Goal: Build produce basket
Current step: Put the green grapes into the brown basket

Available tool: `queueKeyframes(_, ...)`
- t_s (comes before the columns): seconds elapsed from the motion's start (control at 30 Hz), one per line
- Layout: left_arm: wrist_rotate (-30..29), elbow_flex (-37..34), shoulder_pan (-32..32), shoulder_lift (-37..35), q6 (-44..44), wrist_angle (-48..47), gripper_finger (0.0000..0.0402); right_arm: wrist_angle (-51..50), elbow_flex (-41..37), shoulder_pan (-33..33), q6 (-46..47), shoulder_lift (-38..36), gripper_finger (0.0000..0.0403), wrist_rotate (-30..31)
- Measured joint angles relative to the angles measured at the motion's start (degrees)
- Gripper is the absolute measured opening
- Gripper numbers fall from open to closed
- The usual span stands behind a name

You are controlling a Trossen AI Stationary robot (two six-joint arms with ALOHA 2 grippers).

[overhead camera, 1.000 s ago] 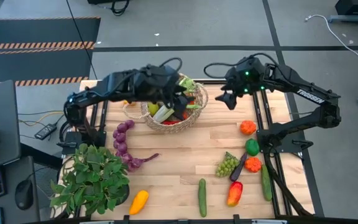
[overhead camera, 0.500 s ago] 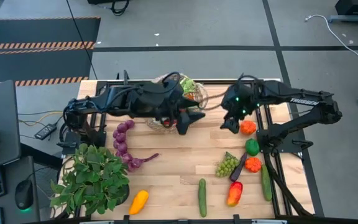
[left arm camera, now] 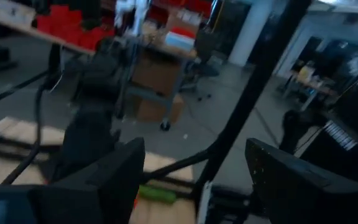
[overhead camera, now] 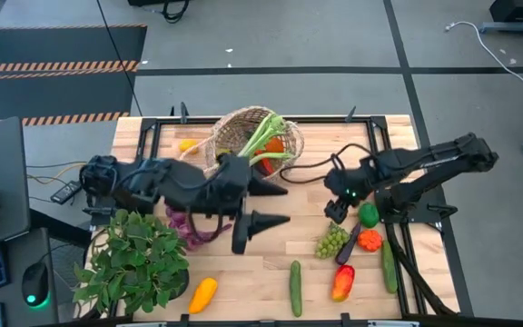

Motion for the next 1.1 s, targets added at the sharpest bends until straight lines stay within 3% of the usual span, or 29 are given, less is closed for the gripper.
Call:
queueKeyframes(0.17, -0.7, -4.1, -2.7, 0.1, 1.2, 9.5, 0.026, 0.1, -1.2, 6.9, 10.5, 0.0, 0.027, 1.6)
queueKeyframes(0.4, -0.4, -16.4, -5.3, 0.2, -1.9, 23.7, 0.0225, 0.1, -1.2, 16.1, 22.9, 0.1, 0.027, 5.0)
queueKeyframes(0.5, -0.4, -20.4, -5.8, -0.4, -4.3, 25.4, 0.0213, -0.8, -1.2, 18.9, 25.3, 0.1, 0.027, 7.8)
queueKeyframes(0.8, -8.3, -27.7, -5.3, -4.9, -4.0, 26.7, 0.0192, -0.9, -4.3, 21.9, 20.2, 0.1, 0.027, 9.9)
queueKeyframes(0.97, -8.8, -32.5, -3.6, -4.9, -8.3, 30.5, 0.0193, 4.4, -11.3, 22.2, 13.8, 0.1, 0.027, 5.8)
queueKeyframes(1.1, -8.8, -37.3, -2.6, -4.9, -11.8, 37.4, 0.0191, 5.3, -14.6, 22.2, 10.1, 0.1, 0.027, 6.0)
